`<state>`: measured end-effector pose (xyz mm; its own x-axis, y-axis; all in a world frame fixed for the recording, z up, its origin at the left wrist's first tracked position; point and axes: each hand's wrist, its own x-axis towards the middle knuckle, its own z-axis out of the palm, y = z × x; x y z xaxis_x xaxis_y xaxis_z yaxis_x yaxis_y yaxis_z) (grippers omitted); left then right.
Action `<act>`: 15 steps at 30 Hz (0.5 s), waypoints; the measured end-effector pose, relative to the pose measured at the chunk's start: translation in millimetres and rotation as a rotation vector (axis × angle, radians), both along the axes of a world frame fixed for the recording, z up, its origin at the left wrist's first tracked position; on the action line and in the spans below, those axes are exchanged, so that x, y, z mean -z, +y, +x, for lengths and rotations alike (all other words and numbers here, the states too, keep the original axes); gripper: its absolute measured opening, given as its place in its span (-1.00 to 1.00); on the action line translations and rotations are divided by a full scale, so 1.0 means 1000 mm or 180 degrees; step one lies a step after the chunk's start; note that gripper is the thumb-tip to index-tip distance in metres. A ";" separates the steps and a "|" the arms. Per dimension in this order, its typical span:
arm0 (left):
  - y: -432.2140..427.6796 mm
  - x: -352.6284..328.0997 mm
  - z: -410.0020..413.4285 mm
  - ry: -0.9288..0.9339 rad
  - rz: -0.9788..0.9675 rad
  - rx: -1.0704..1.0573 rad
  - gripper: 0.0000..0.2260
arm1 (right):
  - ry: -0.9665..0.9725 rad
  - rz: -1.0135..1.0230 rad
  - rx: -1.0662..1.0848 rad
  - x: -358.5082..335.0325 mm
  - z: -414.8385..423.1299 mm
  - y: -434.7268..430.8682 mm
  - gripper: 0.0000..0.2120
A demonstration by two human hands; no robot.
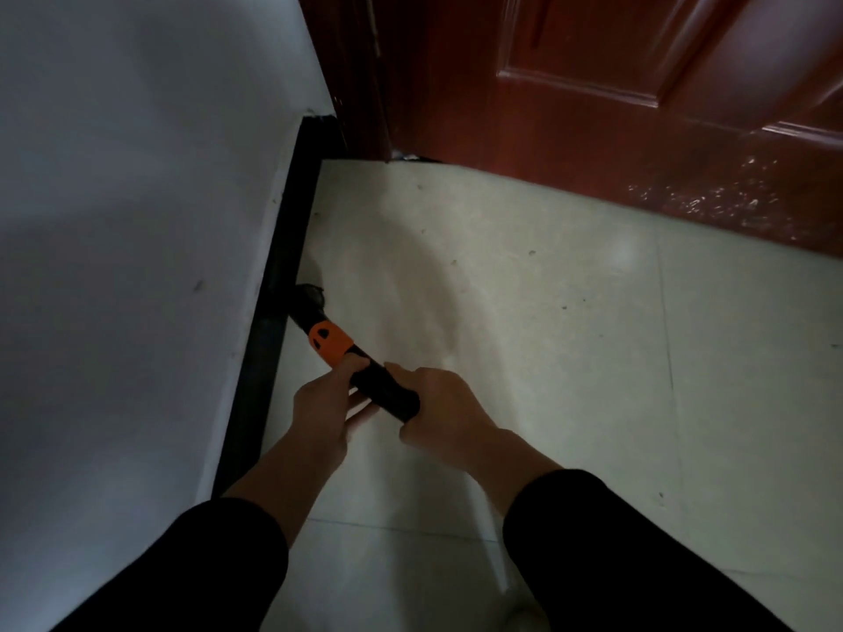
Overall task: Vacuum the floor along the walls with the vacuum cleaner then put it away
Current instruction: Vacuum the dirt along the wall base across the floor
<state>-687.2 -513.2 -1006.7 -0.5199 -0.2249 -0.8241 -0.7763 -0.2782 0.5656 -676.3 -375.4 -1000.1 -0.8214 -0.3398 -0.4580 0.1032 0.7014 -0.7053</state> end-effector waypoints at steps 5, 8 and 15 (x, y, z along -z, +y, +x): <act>0.011 -0.013 0.010 -0.0221 0.0021 0.0045 -0.79 | -0.0173 0.0034 0.0095 -0.014 0.016 0.013 -0.29; 0.033 -0.015 0.016 -0.0313 0.0123 0.0052 -0.81 | -0.0260 0.0085 0.0294 -0.021 0.027 0.033 -0.27; 0.090 -0.015 0.022 -0.0424 0.0438 0.0171 -0.79 | -0.0372 0.0387 0.0489 -0.028 0.042 0.093 -0.27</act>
